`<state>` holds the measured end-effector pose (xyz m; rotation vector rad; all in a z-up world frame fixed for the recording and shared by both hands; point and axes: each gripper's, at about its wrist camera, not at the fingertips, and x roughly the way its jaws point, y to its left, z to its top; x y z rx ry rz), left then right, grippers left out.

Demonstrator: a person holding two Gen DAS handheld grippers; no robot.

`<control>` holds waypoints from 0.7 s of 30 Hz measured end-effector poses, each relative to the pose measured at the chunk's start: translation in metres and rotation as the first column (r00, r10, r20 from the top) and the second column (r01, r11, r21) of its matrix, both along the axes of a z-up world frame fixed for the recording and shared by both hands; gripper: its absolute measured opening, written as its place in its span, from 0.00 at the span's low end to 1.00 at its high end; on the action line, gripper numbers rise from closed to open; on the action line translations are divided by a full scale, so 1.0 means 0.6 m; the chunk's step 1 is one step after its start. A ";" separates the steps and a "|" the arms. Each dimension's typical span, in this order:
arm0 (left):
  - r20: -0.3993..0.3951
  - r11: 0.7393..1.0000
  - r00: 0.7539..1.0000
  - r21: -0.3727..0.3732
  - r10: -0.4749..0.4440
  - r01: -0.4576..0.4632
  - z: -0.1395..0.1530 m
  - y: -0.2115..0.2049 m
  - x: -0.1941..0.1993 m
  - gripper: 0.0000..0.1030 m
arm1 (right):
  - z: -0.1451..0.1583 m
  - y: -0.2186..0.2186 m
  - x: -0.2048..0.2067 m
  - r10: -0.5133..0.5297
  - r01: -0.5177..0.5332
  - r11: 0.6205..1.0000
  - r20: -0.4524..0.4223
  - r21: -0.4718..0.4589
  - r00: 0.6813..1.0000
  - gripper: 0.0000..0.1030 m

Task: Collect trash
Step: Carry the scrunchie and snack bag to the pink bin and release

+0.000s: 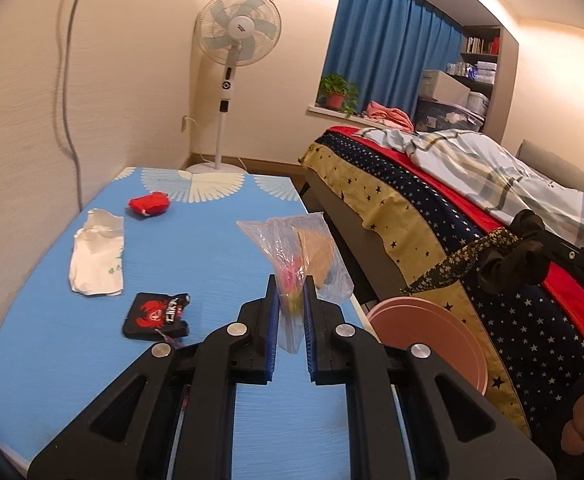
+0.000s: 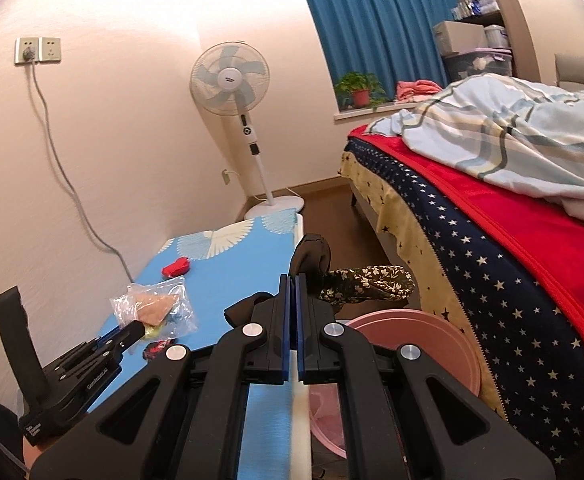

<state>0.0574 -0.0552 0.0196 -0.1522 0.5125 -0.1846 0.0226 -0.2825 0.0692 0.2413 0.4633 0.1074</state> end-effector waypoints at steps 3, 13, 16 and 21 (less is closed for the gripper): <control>-0.005 1.000 1.000 0.002 -0.011 0.011 -0.005 -0.008 0.004 0.11 | -0.005 -0.010 0.007 -0.020 0.020 1.000 -0.009 0.006 1.000 0.02; -0.023 0.997 0.997 0.011 -0.075 0.076 -0.019 -0.048 0.022 0.11 | -0.014 -0.046 0.023 -0.083 0.084 0.996 -0.026 0.019 0.996 0.02; -0.026 0.994 0.994 0.019 -0.103 0.104 -0.023 -0.066 0.026 0.11 | -0.018 -0.056 0.029 -0.098 0.099 0.995 -0.036 0.023 0.995 0.02; -0.036 0.988 0.988 0.029 -0.149 0.151 -0.032 -0.096 0.034 0.11 | -0.021 -0.065 0.035 -0.114 0.115 0.993 -0.045 0.019 0.992 0.02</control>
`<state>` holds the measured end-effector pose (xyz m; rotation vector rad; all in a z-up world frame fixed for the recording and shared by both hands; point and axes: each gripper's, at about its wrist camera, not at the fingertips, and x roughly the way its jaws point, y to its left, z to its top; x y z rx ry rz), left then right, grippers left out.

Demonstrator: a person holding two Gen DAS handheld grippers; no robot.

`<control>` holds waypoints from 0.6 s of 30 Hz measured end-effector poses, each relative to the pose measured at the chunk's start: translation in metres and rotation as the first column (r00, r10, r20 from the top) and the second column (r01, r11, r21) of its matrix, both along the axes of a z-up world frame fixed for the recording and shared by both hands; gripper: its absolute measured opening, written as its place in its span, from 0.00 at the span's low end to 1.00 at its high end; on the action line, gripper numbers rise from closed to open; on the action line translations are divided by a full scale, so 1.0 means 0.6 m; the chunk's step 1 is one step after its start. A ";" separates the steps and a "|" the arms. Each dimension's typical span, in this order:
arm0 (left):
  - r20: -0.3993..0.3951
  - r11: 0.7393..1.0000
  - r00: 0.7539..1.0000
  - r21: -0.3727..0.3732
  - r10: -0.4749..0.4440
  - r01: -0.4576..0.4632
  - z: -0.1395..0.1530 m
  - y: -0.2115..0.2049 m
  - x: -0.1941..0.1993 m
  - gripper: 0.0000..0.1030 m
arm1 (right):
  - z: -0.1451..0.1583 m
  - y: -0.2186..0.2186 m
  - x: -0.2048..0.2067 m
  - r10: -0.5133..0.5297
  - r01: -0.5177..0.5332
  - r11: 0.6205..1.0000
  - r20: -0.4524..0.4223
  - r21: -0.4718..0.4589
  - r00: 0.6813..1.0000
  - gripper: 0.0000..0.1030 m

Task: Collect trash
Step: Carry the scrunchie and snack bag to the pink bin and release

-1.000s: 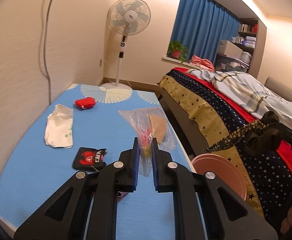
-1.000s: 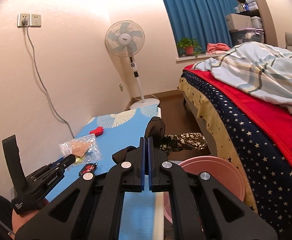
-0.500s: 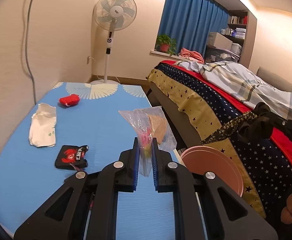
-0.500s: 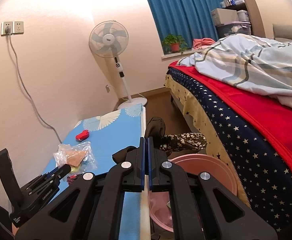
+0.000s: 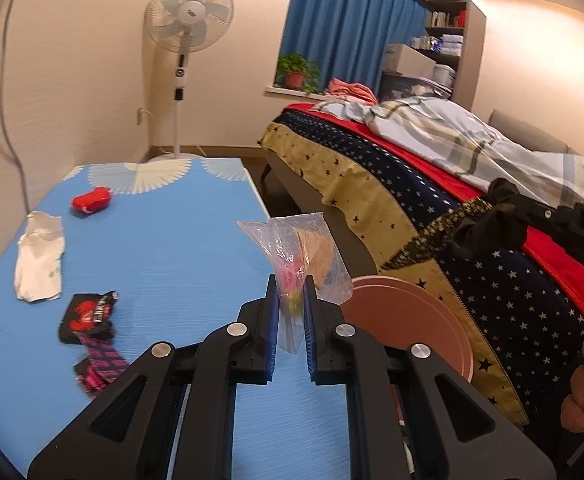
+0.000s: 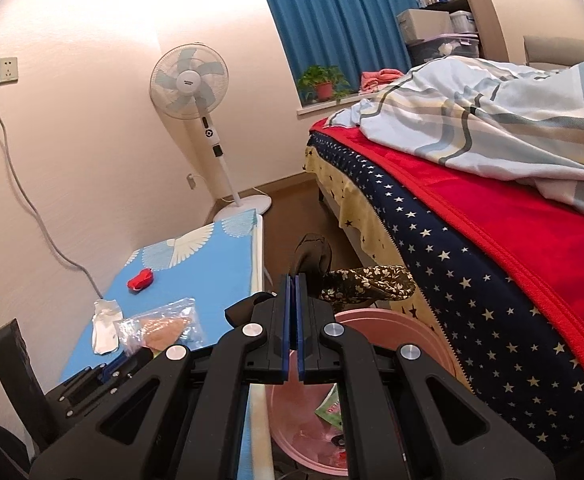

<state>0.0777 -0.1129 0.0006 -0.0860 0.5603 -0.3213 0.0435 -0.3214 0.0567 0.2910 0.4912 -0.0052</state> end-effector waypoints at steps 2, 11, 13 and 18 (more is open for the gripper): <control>-0.006 1.000 1.000 0.003 -0.015 0.015 -0.004 -0.011 0.003 0.11 | -0.002 -0.004 0.003 -0.007 0.007 1.000 -0.006 -0.001 1.000 0.02; -0.041 0.997 0.996 0.003 -0.077 0.077 -0.028 -0.058 0.021 0.11 | -0.015 -0.020 0.014 -0.067 0.064 0.996 -0.047 -0.054 0.997 0.02; -0.048 0.996 0.995 0.006 -0.087 0.088 -0.033 -0.067 0.025 0.11 | -0.018 -0.022 0.015 -0.079 0.075 0.995 -0.055 -0.070 0.995 0.02; -0.070 0.993 0.991 0.009 -0.114 0.115 -0.050 -0.091 0.036 0.11 | -0.024 -0.021 0.020 -0.108 0.098 0.987 -0.075 -0.128 0.991 0.02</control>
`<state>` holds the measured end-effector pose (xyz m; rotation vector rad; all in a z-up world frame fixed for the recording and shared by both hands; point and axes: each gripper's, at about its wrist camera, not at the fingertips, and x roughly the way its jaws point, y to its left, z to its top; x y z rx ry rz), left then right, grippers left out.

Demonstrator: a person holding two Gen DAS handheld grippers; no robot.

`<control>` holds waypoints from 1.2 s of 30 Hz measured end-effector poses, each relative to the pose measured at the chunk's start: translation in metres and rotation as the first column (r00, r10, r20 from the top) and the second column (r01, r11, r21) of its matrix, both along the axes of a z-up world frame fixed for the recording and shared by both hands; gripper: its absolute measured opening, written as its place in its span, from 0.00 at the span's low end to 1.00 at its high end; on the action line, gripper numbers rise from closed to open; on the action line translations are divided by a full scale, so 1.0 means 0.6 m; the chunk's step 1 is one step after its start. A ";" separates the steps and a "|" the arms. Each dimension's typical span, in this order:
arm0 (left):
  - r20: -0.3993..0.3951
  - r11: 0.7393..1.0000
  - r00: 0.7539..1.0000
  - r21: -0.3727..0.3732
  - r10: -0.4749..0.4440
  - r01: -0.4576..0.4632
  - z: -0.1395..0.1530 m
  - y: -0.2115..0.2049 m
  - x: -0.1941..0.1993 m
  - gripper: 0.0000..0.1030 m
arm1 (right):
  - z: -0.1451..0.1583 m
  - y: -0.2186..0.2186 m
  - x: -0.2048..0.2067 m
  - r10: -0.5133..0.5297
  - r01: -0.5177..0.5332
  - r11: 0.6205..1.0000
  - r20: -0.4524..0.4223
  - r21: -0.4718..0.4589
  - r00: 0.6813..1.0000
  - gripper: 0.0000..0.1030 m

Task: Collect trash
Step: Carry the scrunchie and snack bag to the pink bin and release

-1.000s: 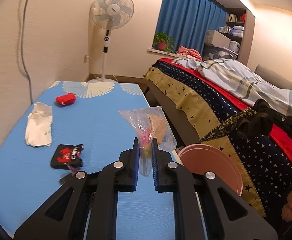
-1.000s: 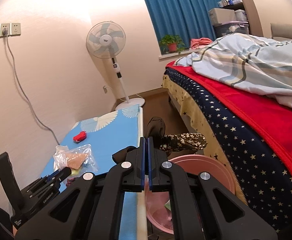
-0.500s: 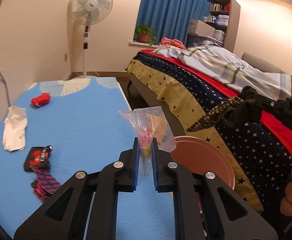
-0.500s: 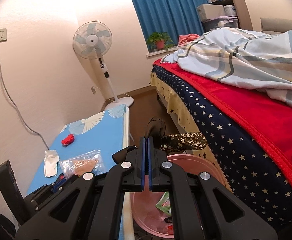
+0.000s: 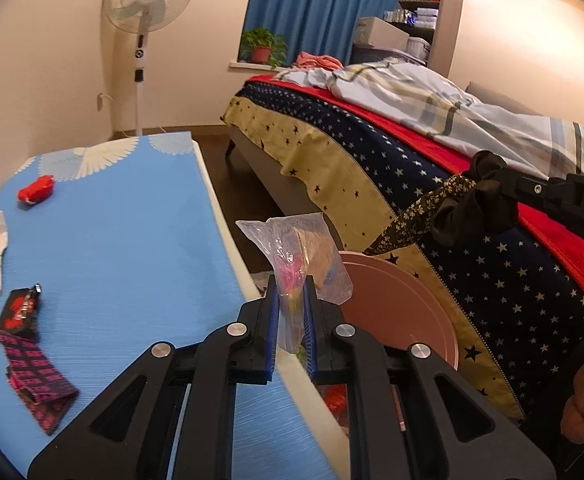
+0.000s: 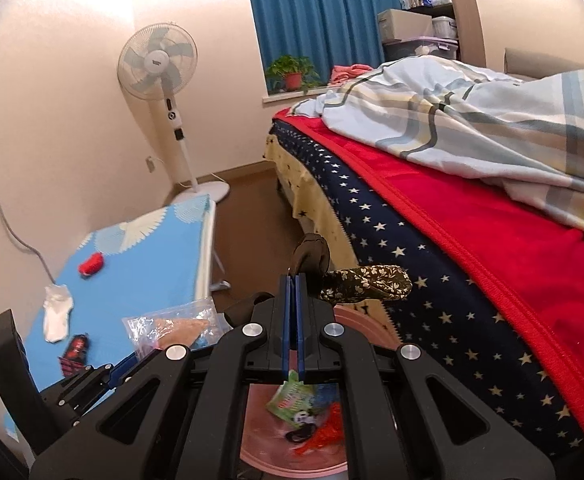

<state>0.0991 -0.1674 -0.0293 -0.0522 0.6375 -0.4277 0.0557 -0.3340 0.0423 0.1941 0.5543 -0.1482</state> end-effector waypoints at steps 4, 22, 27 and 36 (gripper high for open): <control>-0.017 1.000 1.000 -0.002 -0.016 0.016 -0.011 -0.013 0.008 0.11 | -0.007 -0.001 0.005 -0.010 0.009 1.000 -0.018 -0.017 1.000 0.02; -0.090 0.998 0.994 -0.002 -0.061 0.061 -0.053 -0.051 0.033 0.11 | -0.031 -0.007 0.032 -0.042 0.040 0.999 -0.073 -0.028 0.996 0.03; -0.142 0.996 0.986 0.012 -0.088 0.091 -0.072 -0.061 0.040 0.28 | -0.037 -0.016 0.034 -0.076 0.074 0.997 -0.093 -0.025 0.993 0.10; -0.119 0.998 0.991 0.007 -0.056 0.057 -0.057 -0.042 0.034 0.35 | -0.036 -0.023 0.027 -0.108 0.108 0.994 -0.080 -0.010 0.991 0.26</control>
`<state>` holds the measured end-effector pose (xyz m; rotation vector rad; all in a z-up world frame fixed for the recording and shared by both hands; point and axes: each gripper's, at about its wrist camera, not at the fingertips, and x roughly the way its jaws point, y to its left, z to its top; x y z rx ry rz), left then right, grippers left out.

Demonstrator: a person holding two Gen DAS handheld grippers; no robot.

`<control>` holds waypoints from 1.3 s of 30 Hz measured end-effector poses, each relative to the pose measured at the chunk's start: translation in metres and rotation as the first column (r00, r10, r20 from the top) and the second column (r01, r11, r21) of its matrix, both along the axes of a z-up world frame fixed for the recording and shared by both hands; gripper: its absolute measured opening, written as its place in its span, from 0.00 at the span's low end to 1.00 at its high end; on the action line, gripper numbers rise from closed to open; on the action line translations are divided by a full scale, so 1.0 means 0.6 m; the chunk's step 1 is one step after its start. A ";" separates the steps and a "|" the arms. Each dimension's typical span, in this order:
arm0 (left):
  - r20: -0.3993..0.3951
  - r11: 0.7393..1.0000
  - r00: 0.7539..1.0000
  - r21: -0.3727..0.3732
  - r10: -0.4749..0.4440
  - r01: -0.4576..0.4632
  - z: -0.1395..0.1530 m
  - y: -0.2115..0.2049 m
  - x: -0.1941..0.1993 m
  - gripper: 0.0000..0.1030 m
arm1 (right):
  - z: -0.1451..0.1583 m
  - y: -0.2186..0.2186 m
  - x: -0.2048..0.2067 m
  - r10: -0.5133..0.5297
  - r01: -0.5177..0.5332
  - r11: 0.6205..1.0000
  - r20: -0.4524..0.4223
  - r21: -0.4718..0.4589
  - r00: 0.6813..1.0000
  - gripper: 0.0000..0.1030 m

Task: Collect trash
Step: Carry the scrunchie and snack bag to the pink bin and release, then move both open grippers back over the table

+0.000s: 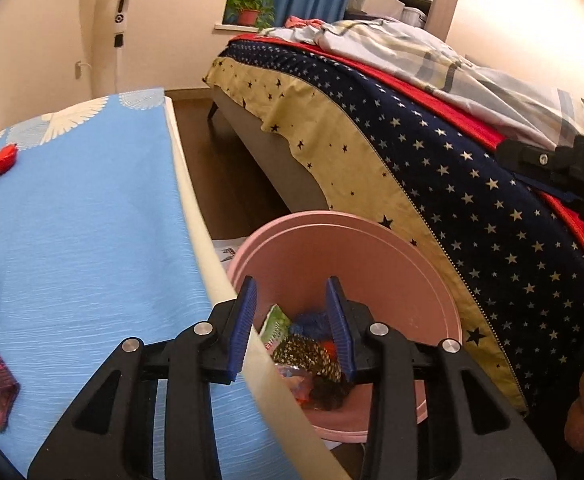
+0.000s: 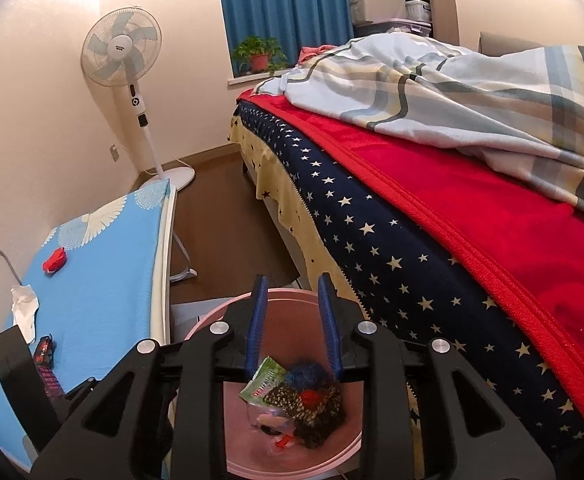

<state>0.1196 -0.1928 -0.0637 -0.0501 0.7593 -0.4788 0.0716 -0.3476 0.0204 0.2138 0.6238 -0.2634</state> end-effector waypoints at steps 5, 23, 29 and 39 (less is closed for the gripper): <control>0.029 1.000 0.999 0.001 0.015 -0.015 0.015 0.017 -0.012 0.35 | 0.004 0.001 -0.007 0.003 -0.003 1.000 0.017 0.013 1.000 0.26; 0.129 0.967 0.959 -0.042 0.253 -0.250 0.083 0.197 -0.069 0.34 | 0.015 0.120 -0.021 0.227 -0.234 0.971 0.134 0.044 0.965 0.26; 0.157 0.918 0.905 -0.076 0.396 -0.389 0.100 0.273 -0.076 0.32 | 0.007 0.191 -0.019 0.338 -0.348 0.936 0.145 0.056 0.930 0.26; 0.150 0.762 0.748 -0.116 0.647 -0.637 0.125 0.426 -0.094 0.29 | -0.045 0.318 0.000 0.536 -0.545 0.835 0.112 0.074 0.837 0.26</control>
